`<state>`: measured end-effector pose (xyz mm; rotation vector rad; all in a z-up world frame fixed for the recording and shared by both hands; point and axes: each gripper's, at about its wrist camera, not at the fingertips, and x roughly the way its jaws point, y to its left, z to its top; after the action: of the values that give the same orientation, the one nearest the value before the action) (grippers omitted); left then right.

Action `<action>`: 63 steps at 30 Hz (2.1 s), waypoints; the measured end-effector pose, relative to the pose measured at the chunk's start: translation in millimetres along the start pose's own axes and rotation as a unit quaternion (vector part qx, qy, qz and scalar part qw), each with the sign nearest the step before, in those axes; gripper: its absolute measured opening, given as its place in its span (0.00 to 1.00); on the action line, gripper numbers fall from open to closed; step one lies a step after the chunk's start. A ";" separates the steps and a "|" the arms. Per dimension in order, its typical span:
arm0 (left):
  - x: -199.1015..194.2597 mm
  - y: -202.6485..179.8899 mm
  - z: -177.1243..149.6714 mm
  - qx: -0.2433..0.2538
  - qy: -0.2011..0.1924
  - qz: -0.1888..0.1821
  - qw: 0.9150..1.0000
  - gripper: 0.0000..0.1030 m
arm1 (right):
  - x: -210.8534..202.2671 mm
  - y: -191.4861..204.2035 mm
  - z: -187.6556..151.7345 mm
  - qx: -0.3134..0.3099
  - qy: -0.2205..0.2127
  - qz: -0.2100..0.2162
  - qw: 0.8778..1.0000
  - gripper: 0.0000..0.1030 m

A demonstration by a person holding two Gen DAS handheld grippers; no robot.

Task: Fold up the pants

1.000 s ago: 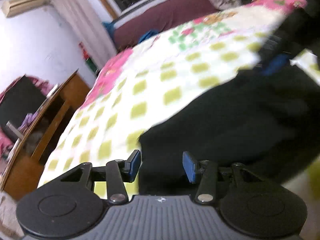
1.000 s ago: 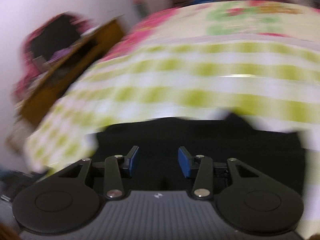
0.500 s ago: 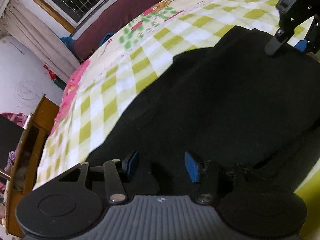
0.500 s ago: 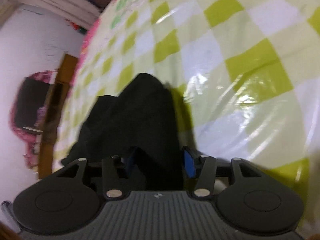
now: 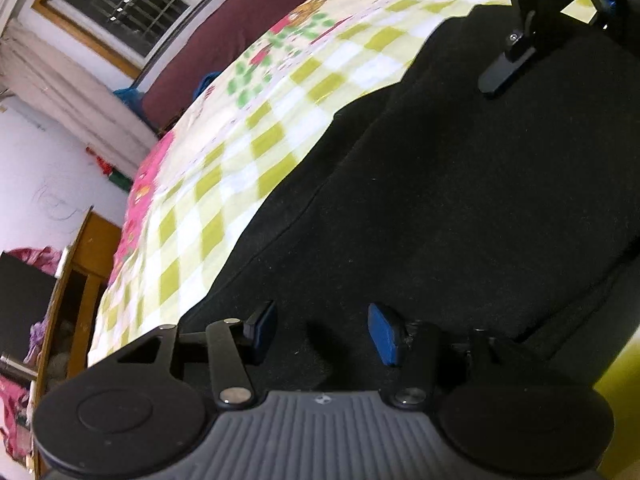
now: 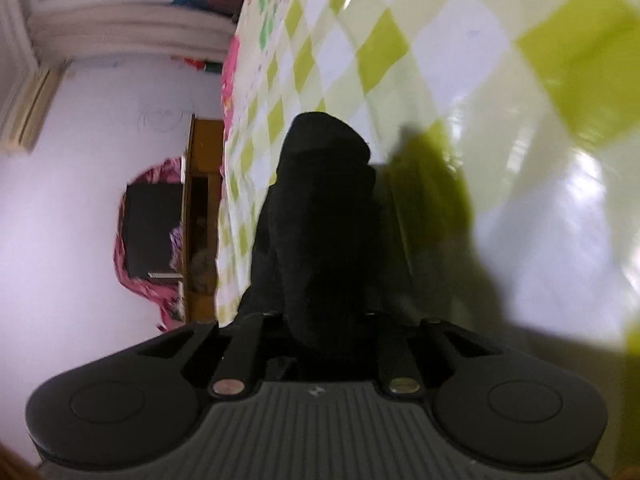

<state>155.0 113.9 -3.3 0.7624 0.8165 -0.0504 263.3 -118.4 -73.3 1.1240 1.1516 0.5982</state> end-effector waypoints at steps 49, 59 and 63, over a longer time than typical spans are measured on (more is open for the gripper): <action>25.8 50.5 -19.2 -0.169 -0.115 -0.166 0.965 0.71 | 128.8 167.4 -69.0 -0.162 -0.051 -0.425 0.889 0.35; 4.3 82.7 -46.6 -0.176 -0.116 -0.175 0.962 0.77 | 146.9 187.1 -79.6 -0.212 -0.022 -0.333 0.919 0.55; -6.6 98.7 -52.0 -0.190 -0.105 -0.176 0.960 0.79 | 139.4 189.2 -62.2 -0.220 -0.022 -0.316 0.922 0.53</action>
<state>148.8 217.9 37.1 0.2370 0.7211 -0.2816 283.9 93.4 44.3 0.3389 1.1827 0.2938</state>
